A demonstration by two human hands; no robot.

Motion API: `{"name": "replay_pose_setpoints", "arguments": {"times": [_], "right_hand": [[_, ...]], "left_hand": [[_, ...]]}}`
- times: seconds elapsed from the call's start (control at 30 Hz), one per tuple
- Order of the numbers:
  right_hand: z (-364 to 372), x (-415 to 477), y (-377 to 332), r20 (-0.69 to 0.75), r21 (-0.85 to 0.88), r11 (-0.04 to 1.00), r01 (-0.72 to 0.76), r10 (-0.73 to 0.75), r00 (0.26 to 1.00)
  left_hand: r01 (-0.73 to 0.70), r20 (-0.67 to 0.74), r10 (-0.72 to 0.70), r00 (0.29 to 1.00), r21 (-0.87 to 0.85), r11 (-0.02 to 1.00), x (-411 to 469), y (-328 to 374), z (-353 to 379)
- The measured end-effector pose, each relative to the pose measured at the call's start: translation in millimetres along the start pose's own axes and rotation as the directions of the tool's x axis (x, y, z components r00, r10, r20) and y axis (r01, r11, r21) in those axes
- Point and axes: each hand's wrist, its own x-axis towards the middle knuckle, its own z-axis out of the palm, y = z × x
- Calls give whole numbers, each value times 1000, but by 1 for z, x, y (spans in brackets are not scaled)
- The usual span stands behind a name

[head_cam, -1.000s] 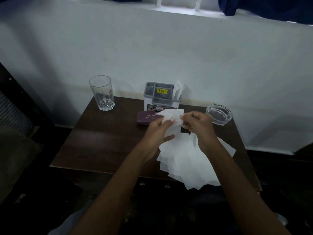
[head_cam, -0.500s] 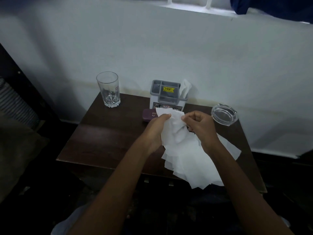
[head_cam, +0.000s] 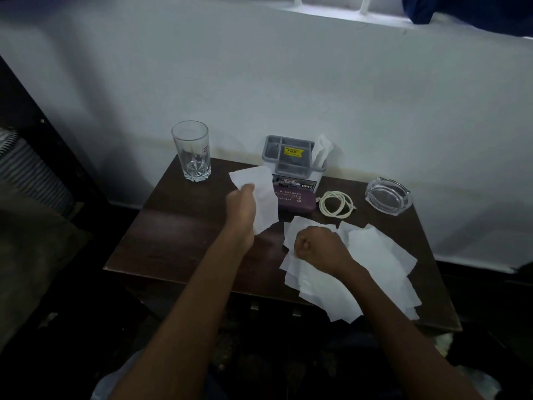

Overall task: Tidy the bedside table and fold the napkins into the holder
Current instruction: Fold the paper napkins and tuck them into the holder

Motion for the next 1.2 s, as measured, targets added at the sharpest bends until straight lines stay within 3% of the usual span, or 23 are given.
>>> {"name": "replay_pose_setpoints", "arguments": {"times": [0.2,0.33,0.4,0.57,0.73,1.0,1.07,1.2], "right_hand": [[-27,-3,-1,-59,315,947,-67,89,994],[-60,-10,-2,-99,658,737,-153,286,953],[-72,-14,-5,-91,743,655,-140,306,948],[-82,-18,-16,-74,864,493,-103,326,942],[-84,-18,-33,-119,907,418,-43,354,928],[-63,-11,-65,-277,849,527,37,384,881],[-59,-10,-67,-244,867,498,23,384,891],[-59,-9,-67,-168,923,384,5,391,905]], "left_hand": [[-23,1,23,1000,38,999,1,0,0],[-66,29,65,997,36,997,-1,-1,2],[-85,42,83,996,41,996,-2,-3,4],[-112,95,105,990,75,991,-4,-7,10],[-71,140,56,989,99,993,-5,-11,15],[157,403,-116,908,-70,985,-17,-14,19],[224,509,-129,851,-129,966,-17,-14,19],[277,546,-131,828,-194,941,-15,-8,19]]}}
